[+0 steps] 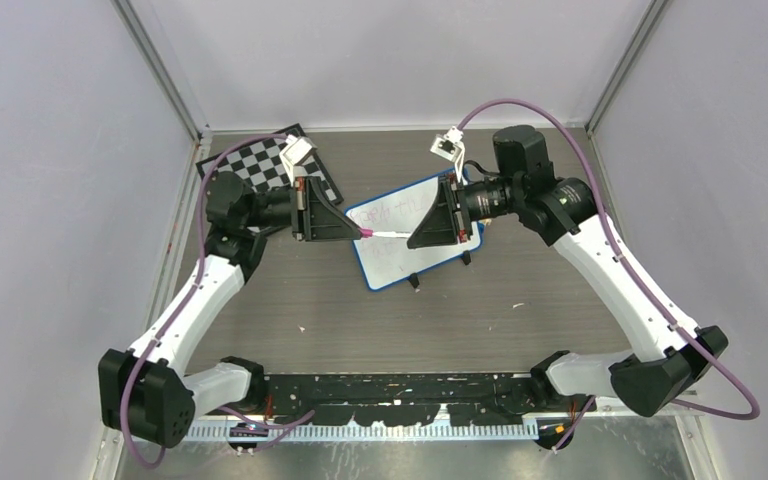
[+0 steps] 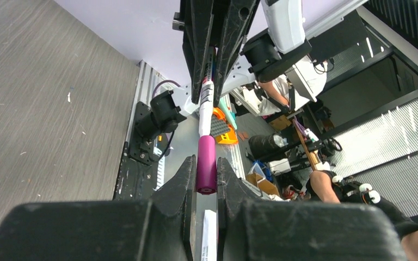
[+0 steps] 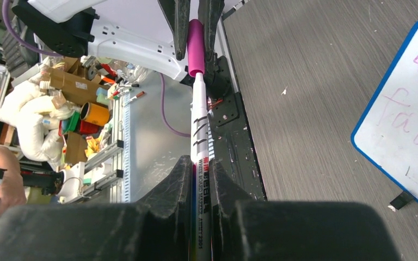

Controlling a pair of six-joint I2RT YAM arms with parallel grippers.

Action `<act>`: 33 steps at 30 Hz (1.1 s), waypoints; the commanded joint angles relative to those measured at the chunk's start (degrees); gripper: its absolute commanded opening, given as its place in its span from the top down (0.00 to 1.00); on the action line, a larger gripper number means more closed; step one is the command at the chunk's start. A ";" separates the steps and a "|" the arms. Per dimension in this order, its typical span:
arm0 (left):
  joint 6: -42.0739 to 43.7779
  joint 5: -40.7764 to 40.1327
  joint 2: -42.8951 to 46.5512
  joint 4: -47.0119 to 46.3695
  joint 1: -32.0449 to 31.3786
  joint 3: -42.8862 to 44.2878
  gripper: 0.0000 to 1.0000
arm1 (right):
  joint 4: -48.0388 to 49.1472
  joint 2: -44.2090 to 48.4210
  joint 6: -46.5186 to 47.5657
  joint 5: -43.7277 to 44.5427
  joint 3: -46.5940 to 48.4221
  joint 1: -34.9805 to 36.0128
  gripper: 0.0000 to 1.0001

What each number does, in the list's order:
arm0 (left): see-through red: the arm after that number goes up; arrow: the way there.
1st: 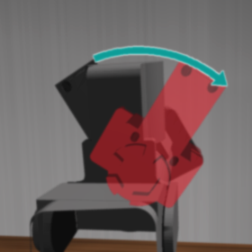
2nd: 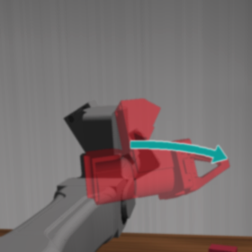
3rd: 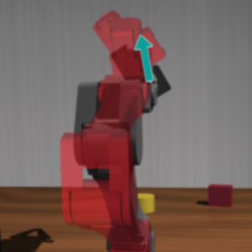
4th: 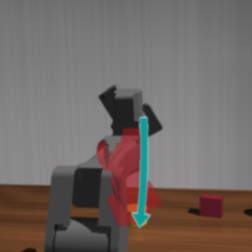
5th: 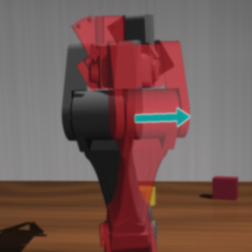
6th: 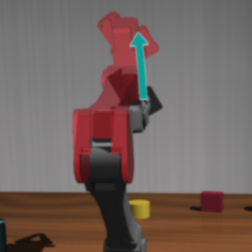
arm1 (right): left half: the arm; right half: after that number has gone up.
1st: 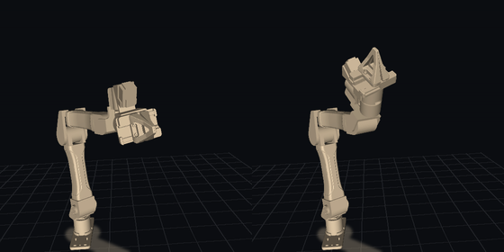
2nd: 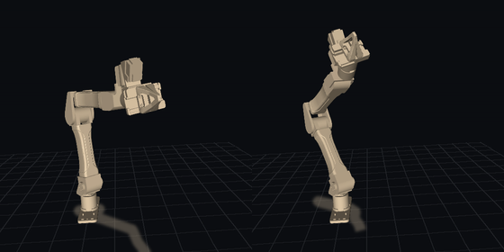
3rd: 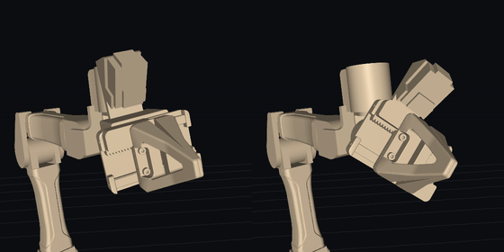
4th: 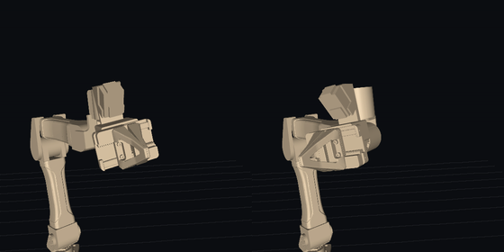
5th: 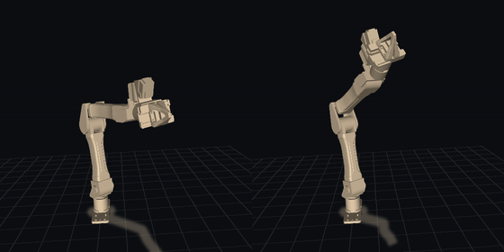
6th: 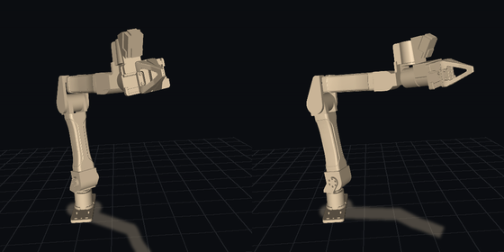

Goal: Write a sentence on the whiteboard
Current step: Close the whiteboard marker at the center of the board.

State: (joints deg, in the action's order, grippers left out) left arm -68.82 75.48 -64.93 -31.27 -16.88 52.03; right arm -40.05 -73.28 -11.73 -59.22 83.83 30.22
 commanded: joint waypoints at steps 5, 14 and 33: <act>-0.85 -3.06 -1.64 -2.43 -2.29 0.57 1.00 | 2.70 -2.30 -0.74 4.40 3.44 2.36 1.00; -0.54 -1.68 -2.96 -2.39 -5.30 0.94 1.00 | 2.85 -3.95 -0.31 5.72 4.97 3.65 1.00; -1.04 -4.94 -6.77 -2.42 -7.64 5.33 1.00 | 0.86 -8.56 2.09 10.47 8.19 10.49 1.00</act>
State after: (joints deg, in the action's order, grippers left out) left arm -69.91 77.19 -71.02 -31.18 -20.12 54.30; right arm -47.75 -77.91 -10.50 -50.96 89.45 36.07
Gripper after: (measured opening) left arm 0.117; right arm 0.167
